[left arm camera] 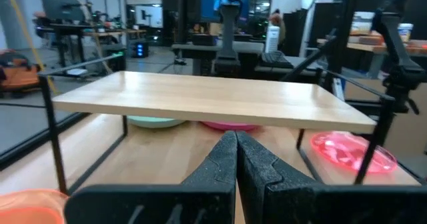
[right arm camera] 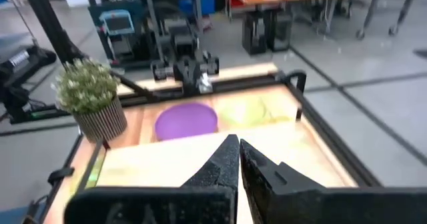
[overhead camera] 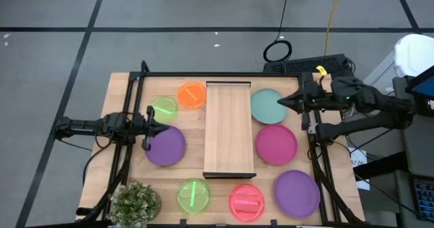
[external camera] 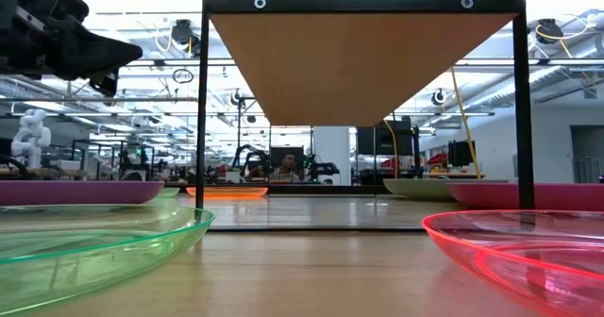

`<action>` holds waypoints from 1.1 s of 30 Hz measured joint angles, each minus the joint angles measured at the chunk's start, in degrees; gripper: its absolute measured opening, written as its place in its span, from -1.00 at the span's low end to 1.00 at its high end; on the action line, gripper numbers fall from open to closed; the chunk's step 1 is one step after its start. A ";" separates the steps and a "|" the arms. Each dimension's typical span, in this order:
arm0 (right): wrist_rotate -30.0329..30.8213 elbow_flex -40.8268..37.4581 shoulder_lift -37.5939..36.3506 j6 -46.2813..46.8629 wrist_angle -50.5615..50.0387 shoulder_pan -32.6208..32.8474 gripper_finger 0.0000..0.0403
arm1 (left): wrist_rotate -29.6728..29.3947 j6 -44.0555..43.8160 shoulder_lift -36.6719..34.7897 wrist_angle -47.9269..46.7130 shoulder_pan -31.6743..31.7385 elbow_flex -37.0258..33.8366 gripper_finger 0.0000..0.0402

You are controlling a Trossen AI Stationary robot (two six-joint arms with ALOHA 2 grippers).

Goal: Place and stack plates onto a shelf
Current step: Put the pink plate on the shelf

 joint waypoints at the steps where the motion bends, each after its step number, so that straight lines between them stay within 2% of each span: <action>1: 0.07 0.00 0.23 0.47 -0.64 0.00 -1.00 | -0.09 -0.53 0.00 0.36 0.00 0.00 -0.99; 8: -0.02 -0.02 1.70 3.53 -5.09 0.00 -1.00 | 1.31 -1.96 0.00 4.35 -0.06 0.17 -0.99; 14: -0.02 -0.74 2.33 4.35 -7.48 0.02 -1.00 | 1.30 -2.30 1.99 -2.26 -0.04 6.72 -0.99; 23: 1.57 -8.99 2.23 7.92 -6.01 0.02 -1.00 | 0.37 -2.53 16.11 -16.67 -0.04 26.26 -0.99; 28: 1.16 -14.64 2.18 12.58 -5.22 0.15 -1.00 | 0.37 -2.44 25.45 -17.91 -0.04 35.42 -0.99; 33: 1.06 -20.03 2.19 19.31 -5.51 2.19 -1.00 | 0.35 -0.18 33.65 -18.33 -0.17 41.44 -0.99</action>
